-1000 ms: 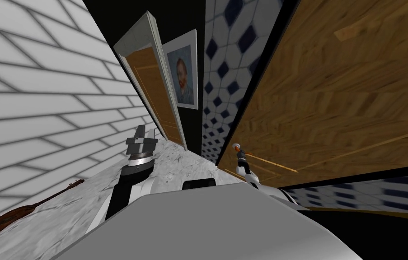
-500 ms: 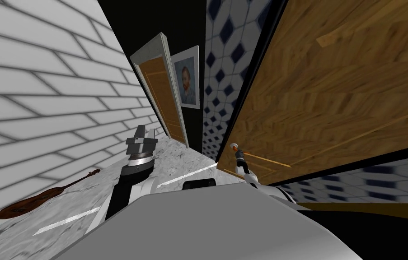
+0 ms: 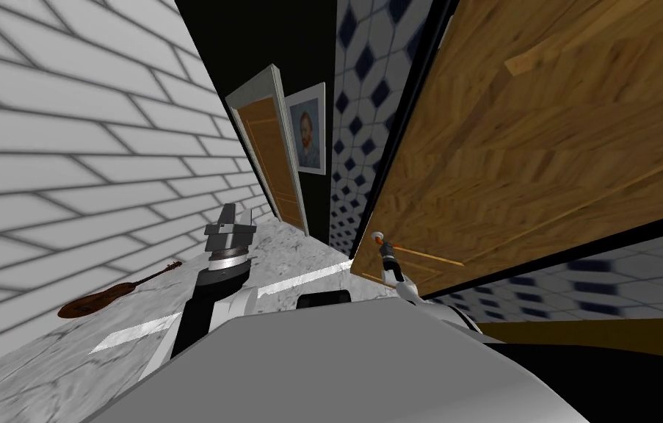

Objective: Pull the door open

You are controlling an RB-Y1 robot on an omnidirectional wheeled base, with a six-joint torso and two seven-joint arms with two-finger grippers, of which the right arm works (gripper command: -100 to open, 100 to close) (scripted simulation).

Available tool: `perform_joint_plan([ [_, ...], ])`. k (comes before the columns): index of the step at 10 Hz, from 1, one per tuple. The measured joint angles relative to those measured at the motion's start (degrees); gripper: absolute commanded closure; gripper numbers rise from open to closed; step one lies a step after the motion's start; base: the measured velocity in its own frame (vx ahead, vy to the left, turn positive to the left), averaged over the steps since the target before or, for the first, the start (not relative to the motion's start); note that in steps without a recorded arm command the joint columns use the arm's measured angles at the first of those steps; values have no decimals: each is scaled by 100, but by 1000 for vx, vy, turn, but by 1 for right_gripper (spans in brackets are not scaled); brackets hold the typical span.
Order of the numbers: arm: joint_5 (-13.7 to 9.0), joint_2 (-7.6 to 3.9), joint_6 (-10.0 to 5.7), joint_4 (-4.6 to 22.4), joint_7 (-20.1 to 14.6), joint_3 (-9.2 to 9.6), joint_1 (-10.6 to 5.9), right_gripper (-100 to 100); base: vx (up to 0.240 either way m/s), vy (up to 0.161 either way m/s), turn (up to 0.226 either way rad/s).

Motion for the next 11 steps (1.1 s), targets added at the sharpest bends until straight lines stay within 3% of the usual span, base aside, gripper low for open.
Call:
perform_joint_plan([
  [2,25,5,27,-23,-45,52,49,100,-179,-19,100],
  [9,252,-183,-175,-22,-496,466,106,100,-244,-40,107],
  [11,293,-184,-195,-10,-570,544,141,100,-152,-21,61],
])
